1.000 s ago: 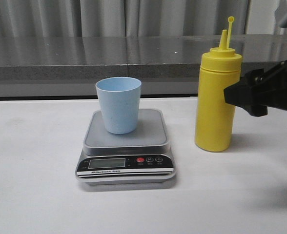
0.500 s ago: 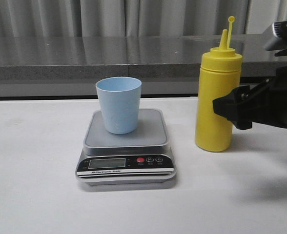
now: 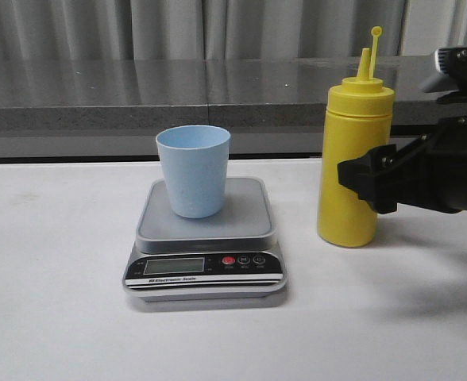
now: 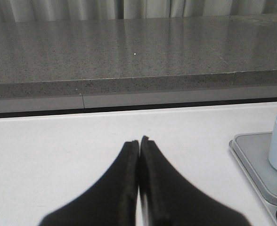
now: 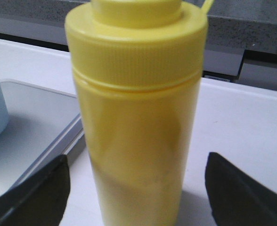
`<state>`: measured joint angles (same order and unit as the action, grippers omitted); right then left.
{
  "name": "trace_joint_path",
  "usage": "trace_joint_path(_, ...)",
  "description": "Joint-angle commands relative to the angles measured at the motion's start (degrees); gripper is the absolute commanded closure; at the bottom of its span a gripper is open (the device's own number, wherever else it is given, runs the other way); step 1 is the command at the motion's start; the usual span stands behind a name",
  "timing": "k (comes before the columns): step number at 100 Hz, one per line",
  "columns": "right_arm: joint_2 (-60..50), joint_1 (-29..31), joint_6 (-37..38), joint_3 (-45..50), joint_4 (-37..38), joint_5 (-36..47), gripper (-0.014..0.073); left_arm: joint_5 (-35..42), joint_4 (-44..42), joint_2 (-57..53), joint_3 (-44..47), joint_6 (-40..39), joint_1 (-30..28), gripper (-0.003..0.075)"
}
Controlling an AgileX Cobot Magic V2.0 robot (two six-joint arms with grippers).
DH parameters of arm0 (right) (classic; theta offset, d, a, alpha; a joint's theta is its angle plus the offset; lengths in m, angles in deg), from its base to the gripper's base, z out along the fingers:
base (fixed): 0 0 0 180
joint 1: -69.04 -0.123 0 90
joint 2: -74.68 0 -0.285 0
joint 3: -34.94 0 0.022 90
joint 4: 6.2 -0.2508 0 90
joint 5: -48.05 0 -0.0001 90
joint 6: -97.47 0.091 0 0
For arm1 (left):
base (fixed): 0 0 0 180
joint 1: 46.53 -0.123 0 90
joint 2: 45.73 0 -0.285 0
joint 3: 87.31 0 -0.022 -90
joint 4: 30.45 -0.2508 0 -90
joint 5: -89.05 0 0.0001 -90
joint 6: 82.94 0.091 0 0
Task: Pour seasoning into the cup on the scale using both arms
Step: 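Move the right gripper to the yellow bottle and close around it, then lift the yellow bottle and tilt its nozzle toward the blue cup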
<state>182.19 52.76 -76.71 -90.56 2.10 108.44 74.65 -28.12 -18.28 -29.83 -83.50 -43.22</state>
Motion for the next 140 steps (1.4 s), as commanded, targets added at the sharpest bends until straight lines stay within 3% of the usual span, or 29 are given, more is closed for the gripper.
trace_joint_path(1, -0.9, -0.1, 0.1, -1.9, 0.4, 5.4, 0.0006, 5.1, 0.5, 0.4, -1.4, -0.3, -0.1, 0.0738)
trace_joint_path(123, 5.1, -0.1, 0.7, -8.9, 0.5, 4.8, 0.0015, 5.1, 0.5, 0.4, -1.4, -0.3, -0.1, 0.0738)
trace_joint_path(130, 5.1, -0.1, 0.7, -8.9, 0.5, 4.8, 0.0050, 5.1, 0.5, 0.4, -1.4, -0.3, -0.1, 0.0738)
trace_joint_path(140, 5.1, -0.1, 0.7, -8.9, 0.5, 4.8, 0.0176, 5.1, 0.5, 0.4, -1.4, -0.3, -0.1, 0.0738)
